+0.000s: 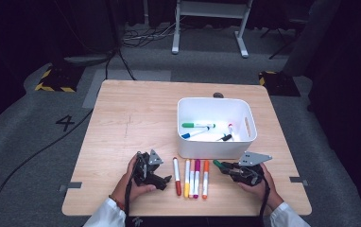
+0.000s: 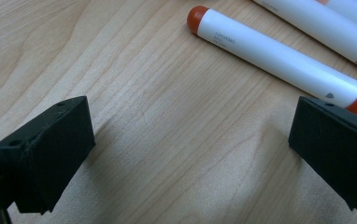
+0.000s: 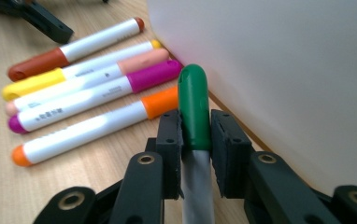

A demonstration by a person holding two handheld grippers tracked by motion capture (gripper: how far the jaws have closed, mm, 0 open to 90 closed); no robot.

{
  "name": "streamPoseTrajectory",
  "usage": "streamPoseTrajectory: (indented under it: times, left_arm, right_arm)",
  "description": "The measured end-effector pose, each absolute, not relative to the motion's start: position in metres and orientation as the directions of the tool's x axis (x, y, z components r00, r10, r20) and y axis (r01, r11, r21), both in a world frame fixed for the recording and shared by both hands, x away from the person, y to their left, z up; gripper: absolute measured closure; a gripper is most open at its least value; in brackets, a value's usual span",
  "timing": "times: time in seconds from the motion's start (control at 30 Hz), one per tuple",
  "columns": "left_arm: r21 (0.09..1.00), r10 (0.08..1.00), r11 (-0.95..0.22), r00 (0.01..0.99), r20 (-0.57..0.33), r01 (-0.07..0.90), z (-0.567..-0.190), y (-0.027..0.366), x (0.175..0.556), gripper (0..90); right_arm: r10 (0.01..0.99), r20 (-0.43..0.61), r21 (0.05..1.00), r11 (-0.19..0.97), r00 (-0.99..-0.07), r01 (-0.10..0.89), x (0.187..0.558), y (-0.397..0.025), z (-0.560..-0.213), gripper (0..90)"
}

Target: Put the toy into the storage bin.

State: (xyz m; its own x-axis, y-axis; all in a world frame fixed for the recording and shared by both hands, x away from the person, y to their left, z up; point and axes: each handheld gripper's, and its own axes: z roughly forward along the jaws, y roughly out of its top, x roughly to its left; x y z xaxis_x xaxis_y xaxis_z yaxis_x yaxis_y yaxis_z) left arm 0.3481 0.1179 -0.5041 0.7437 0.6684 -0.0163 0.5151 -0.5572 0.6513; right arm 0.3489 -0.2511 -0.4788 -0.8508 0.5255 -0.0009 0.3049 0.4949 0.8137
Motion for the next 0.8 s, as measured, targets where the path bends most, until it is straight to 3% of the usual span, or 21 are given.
streamPoseTrajectory:
  times: [0.4,0.8]
  left_arm:
    - [0.652,0.668,-0.557,0.744,-0.017,0.515,-0.504,0.118,0.348,0.3]
    - [0.652,0.669,-0.557,0.743,-0.017,0.515,-0.504,0.118,0.348,0.3]
  right_arm:
    - [0.477,-0.045,0.865,0.458,-0.878,0.205,0.328,-0.262,-0.438,74.7]
    - [0.456,-0.111,0.894,0.434,-0.883,0.112,0.317,-0.272,-0.376,74.7]
